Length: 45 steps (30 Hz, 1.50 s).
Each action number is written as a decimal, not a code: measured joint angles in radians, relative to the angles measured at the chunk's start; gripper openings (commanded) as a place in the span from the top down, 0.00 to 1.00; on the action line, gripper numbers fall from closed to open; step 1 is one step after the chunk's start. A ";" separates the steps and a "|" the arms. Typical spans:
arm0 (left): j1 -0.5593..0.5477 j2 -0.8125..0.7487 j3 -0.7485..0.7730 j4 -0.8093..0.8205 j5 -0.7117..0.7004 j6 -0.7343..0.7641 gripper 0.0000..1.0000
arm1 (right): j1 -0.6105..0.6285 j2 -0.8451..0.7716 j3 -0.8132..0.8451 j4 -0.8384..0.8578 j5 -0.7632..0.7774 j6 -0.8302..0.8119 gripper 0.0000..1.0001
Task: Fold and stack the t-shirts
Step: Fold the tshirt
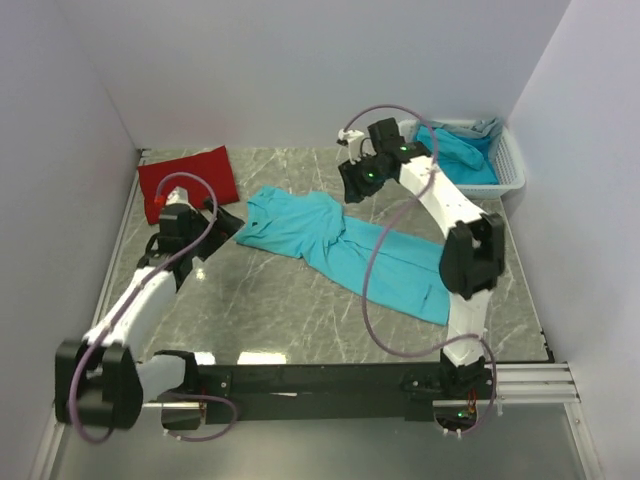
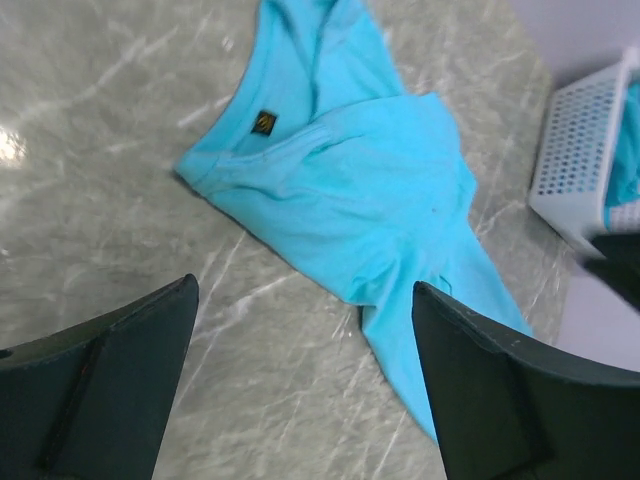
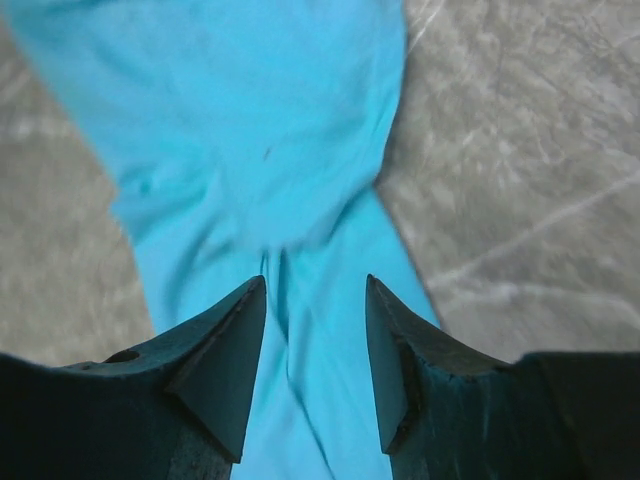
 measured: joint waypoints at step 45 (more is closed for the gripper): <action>0.044 0.666 0.338 -0.060 -0.085 -0.113 0.99 | 0.135 -0.822 -1.212 0.002 0.346 -0.547 0.48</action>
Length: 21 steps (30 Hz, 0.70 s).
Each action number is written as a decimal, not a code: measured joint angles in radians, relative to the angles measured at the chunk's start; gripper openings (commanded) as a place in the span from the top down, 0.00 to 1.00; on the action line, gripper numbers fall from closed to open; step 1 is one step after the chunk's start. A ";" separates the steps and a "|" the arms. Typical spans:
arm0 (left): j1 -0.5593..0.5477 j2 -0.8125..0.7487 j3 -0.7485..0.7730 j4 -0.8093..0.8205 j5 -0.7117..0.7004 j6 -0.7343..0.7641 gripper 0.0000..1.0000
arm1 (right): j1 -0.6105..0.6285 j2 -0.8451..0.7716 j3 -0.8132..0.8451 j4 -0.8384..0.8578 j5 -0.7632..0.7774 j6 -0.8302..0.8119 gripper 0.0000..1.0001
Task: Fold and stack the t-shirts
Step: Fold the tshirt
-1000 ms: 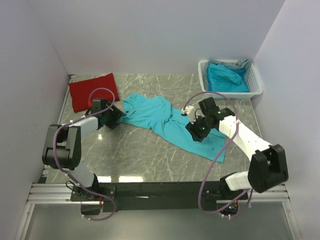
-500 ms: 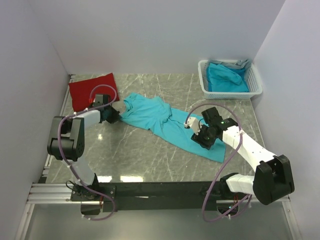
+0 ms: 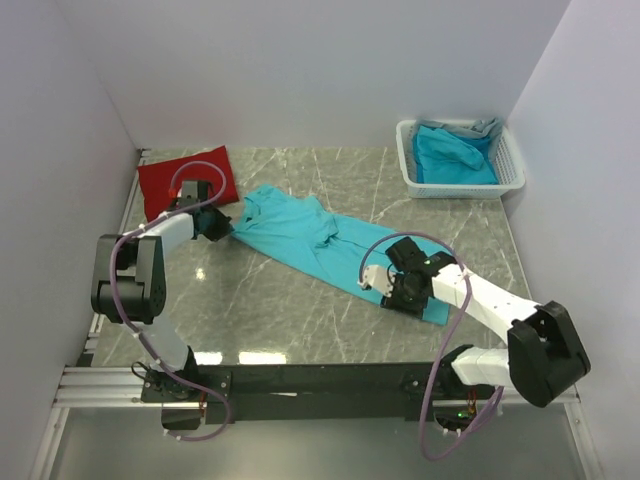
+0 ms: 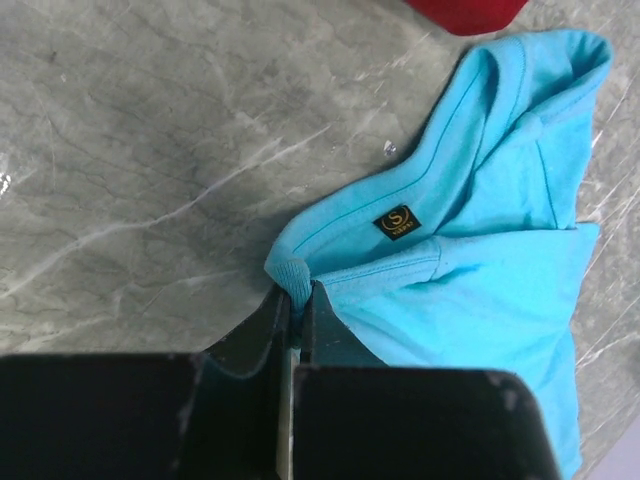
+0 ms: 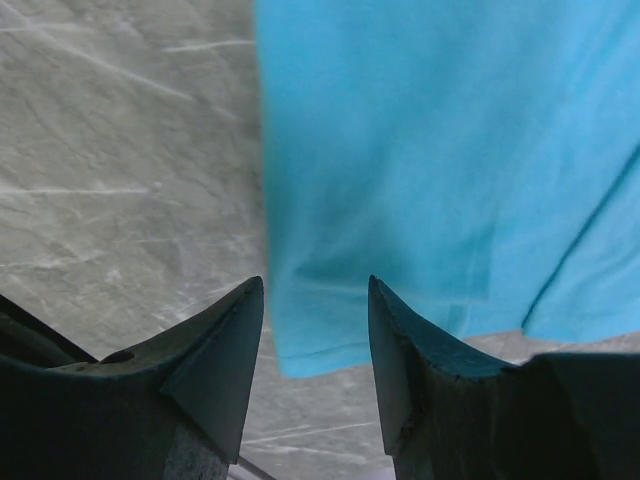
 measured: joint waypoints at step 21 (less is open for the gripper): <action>0.078 -0.012 0.029 -0.080 0.010 0.038 0.99 | 0.092 0.049 -0.074 0.025 0.076 0.070 1.00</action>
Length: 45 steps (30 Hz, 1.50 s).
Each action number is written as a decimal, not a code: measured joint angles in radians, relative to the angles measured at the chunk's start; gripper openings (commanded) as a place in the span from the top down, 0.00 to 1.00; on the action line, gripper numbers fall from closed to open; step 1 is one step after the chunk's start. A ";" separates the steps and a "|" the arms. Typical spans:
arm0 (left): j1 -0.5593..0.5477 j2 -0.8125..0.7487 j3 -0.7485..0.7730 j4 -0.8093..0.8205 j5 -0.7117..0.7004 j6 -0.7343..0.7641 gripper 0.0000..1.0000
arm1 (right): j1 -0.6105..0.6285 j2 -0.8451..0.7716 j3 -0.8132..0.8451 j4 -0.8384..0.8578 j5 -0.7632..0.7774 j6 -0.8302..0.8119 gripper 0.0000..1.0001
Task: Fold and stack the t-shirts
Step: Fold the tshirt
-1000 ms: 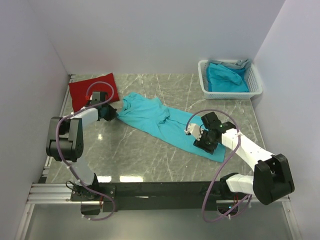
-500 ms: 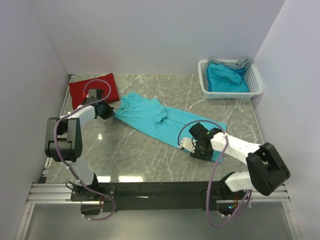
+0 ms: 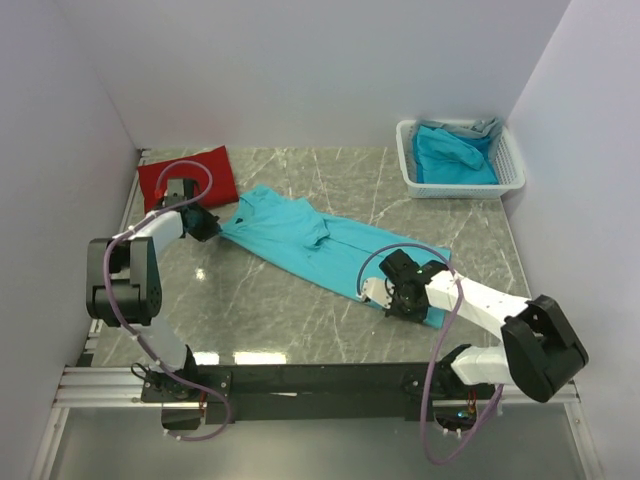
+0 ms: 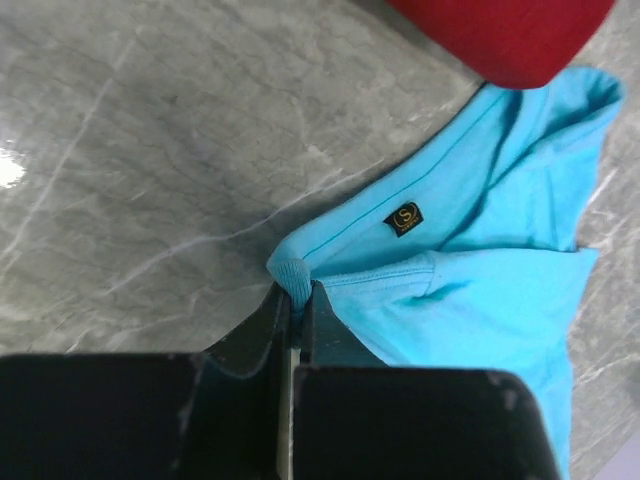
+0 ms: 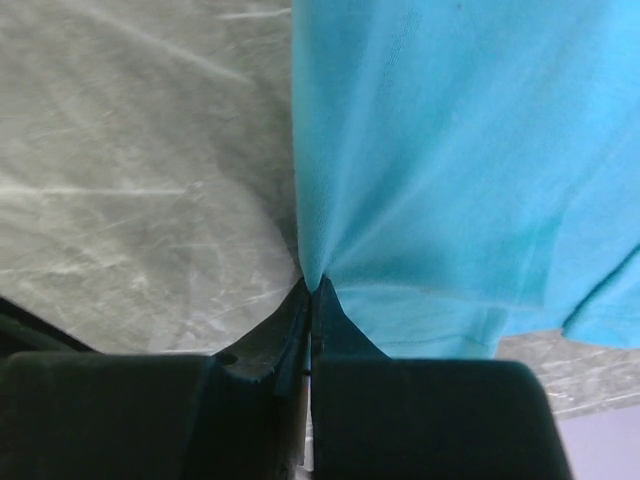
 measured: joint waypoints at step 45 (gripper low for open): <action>0.085 -0.488 -0.215 0.033 0.343 0.369 0.28 | -0.229 1.203 1.631 0.054 -0.592 0.811 0.44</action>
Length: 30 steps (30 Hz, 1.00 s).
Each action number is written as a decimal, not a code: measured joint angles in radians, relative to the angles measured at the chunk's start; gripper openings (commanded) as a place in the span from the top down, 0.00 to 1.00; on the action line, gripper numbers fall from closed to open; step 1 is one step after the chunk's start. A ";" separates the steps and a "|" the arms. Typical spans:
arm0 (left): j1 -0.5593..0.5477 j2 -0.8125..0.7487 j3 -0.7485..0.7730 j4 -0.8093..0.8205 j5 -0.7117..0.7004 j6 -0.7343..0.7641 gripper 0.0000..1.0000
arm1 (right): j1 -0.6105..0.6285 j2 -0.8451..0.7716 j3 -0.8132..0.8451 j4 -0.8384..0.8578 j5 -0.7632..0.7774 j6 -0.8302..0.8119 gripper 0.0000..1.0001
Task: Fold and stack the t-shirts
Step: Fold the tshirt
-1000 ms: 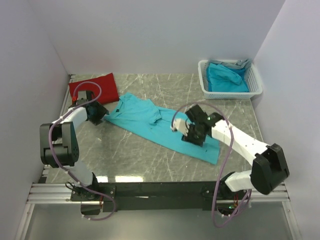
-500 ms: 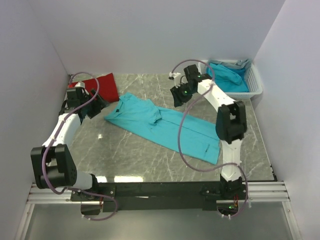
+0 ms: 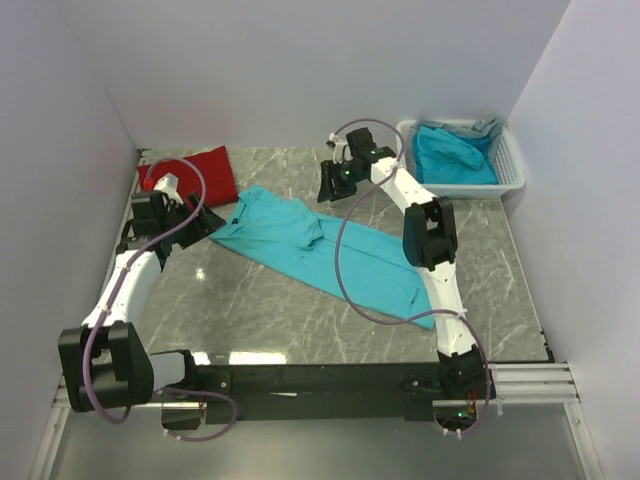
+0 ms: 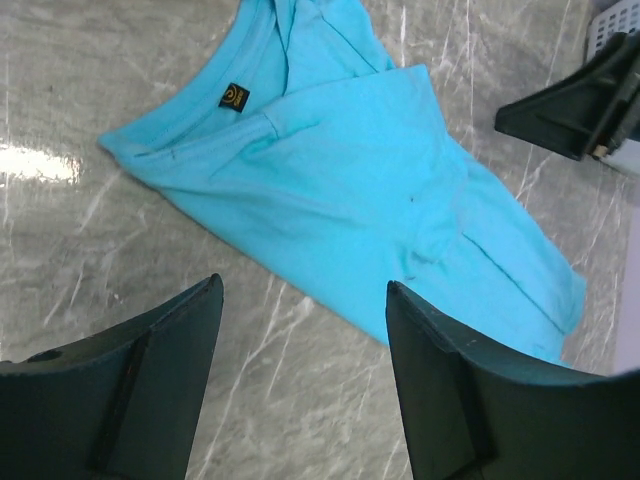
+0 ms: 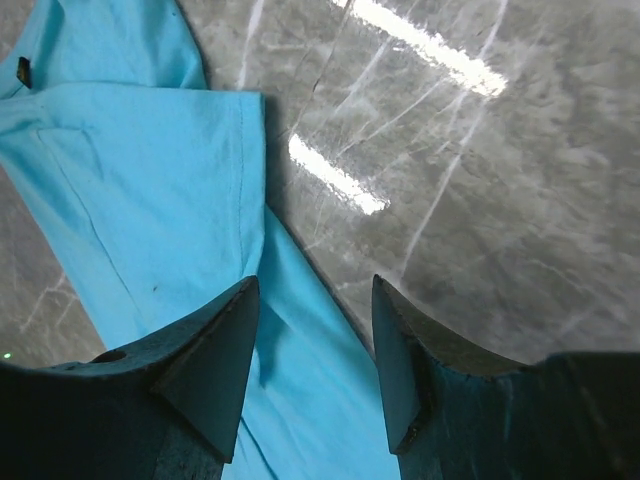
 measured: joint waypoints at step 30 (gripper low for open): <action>0.000 -0.066 -0.019 0.000 -0.005 0.009 0.29 | 0.079 0.086 0.045 -0.085 -0.005 0.040 0.78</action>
